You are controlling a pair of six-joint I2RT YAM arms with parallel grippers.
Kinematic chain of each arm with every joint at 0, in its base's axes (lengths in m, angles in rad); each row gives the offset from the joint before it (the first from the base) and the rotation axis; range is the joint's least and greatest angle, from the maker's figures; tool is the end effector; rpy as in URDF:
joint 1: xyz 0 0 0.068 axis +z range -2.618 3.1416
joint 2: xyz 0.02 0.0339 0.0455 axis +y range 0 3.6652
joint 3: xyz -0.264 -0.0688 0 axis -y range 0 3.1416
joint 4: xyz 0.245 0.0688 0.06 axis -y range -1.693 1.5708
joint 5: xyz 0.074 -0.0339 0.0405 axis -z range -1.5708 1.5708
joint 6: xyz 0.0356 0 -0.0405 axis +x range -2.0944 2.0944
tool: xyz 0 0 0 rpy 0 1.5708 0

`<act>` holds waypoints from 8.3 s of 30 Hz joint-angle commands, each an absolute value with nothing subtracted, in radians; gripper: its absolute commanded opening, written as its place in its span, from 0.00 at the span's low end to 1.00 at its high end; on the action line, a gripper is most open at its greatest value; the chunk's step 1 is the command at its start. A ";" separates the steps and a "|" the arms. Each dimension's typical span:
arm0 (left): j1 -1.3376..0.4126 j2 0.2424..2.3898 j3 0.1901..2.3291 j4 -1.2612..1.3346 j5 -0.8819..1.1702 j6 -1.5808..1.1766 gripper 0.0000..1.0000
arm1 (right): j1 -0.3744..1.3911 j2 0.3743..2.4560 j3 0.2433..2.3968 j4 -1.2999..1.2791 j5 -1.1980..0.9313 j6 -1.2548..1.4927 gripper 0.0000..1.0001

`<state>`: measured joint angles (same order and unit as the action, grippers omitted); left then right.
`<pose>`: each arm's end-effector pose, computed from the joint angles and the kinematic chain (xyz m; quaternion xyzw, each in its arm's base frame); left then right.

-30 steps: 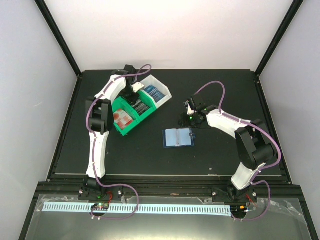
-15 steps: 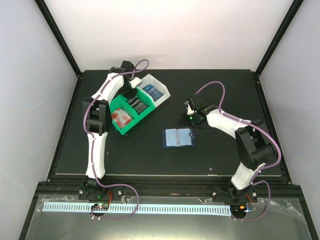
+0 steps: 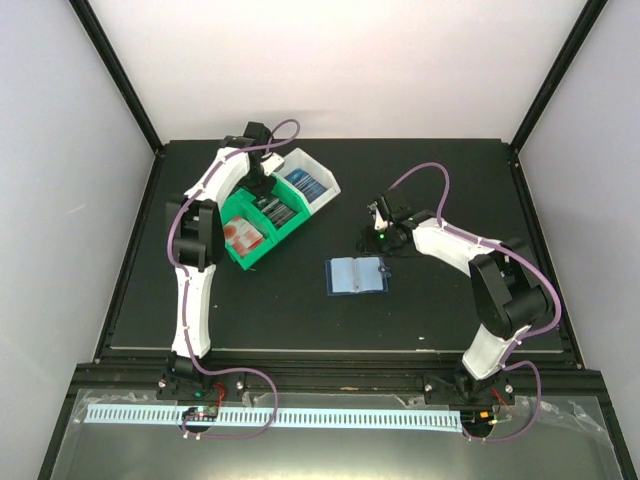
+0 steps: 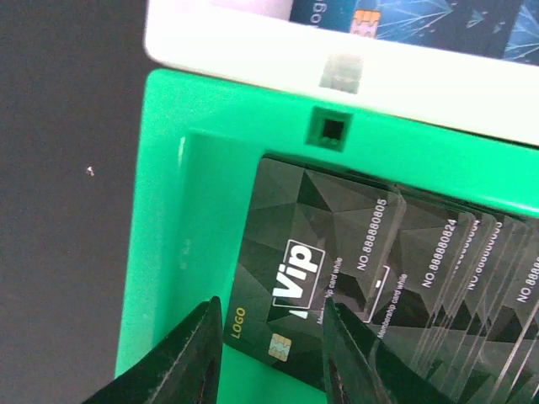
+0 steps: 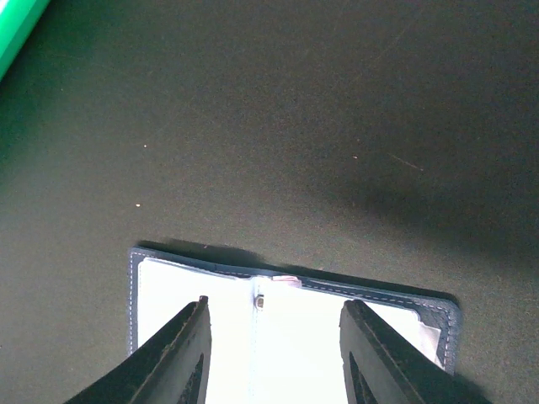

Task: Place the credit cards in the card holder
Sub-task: Pick up the credit card from the storage box, then insert the credit card into the card holder.

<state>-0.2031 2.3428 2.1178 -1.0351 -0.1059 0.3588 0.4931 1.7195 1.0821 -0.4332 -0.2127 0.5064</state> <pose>0.4805 -0.0951 0.2023 0.2657 0.9502 0.0641 0.1500 0.2994 0.1694 0.1815 -0.0199 0.9636 0.2082 0.1667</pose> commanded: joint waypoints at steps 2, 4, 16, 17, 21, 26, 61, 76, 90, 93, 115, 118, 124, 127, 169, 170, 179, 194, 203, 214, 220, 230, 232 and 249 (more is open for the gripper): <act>-0.225 2.344 2.122 -1.037 -0.080 0.374 0.37 | 0.491 1.736 1.086 -0.419 -0.220 0.508 0.44; -0.228 2.353 2.121 -1.035 -0.079 0.375 0.38 | 0.491 1.736 1.085 -0.419 -0.219 0.509 0.44; -0.240 2.392 2.119 -1.048 -0.077 0.387 0.47 | 0.491 1.738 1.080 -0.417 -0.219 0.507 0.44; -0.241 2.395 2.118 -1.048 -0.074 0.387 0.47 | 0.491 1.737 1.079 -0.417 -0.219 0.506 0.44; -0.241 2.403 2.116 -1.045 -0.075 0.387 0.50 | 0.491 1.736 1.077 -0.417 -0.219 0.506 0.44; -0.241 2.410 2.115 -1.037 -0.095 0.388 0.43 | 0.491 1.733 1.075 -0.419 -0.218 0.506 0.44; -0.218 2.377 2.120 -1.087 -0.034 0.410 0.17 | 0.491 1.723 1.065 -0.416 -0.214 0.503 0.44; -0.214 2.343 2.123 -1.064 -0.083 0.402 0.08 | 0.491 1.721 1.068 -0.416 -0.216 0.499 0.44; -0.207 2.328 2.123 -1.057 -0.121 0.385 0.13 | 0.491 1.722 1.064 -0.414 -0.216 0.498 0.44; -0.206 2.315 2.121 -1.047 -0.135 0.381 0.13 | 0.491 1.723 1.062 -0.412 -0.217 0.498 0.44; -0.208 2.288 2.005 -0.907 -0.306 0.369 0.15 | 0.491 1.724 1.055 -0.410 -0.219 0.497 0.44; -0.210 2.253 1.959 -0.834 -0.345 0.370 0.14 | 0.491 1.726 1.054 -0.410 -0.219 0.499 0.44; -0.210 2.215 1.930 -0.771 -0.342 0.379 0.13 | 0.491 1.729 1.056 -0.407 -0.223 0.502 0.44; -0.211 2.236 1.933 -0.786 -0.345 0.380 0.14 | 0.491 1.728 1.055 -0.407 -0.220 0.502 0.44; -0.230 1.928 1.864 -0.925 0.112 0.113 0.02 | 0.490 1.479 1.073 -0.459 -0.275 0.461 0.45; -0.235 1.882 1.824 -0.916 0.160 0.080 0.02 | 0.490 1.458 1.071 -0.451 -0.307 0.462 0.45; -0.250 1.443 1.295 -0.490 0.785 -0.568 0.02 | 0.491 1.318 0.987 -0.072 -0.764 0.688 0.63; -0.483 1.261 0.681 0.624 0.930 -1.658 0.02 | 0.524 1.291 0.894 0.062 -0.860 0.993 0.66; -0.504 1.320 0.658 0.701 0.906 -1.670 0.02 | 0.523 1.228 0.804 -0.043 -0.765 0.939 0.57; -0.504 1.326 0.647 0.696 0.892 -1.629 0.02 | 0.523 1.192 0.720 0.016 -0.735 1.011 0.63; -0.505 1.313 0.653 0.684 0.900 -1.610 0.02 | 0.523 1.212 0.680 0.245 -0.814 1.153 0.46; -0.505 1.305 0.681 0.560 0.902 -1.507 0.04 | 0.523 1.280 0.637 0.538 -0.913 1.312 0.04; -0.503 1.296 0.707 0.416 0.886 -1.403 0.09 | 0.522 1.280 0.658 0.490 -0.901 1.251 0.01; -0.637 1.519 0.819 -0.148 0.511 -0.806 0.48 | 0.370 1.306 0.600 -0.184 -0.626 0.546 0.01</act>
<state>-0.5808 1.4227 0.7517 -0.1177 0.5682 -0.8879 0.3824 1.2430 0.6189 -0.1238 -0.6445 0.6773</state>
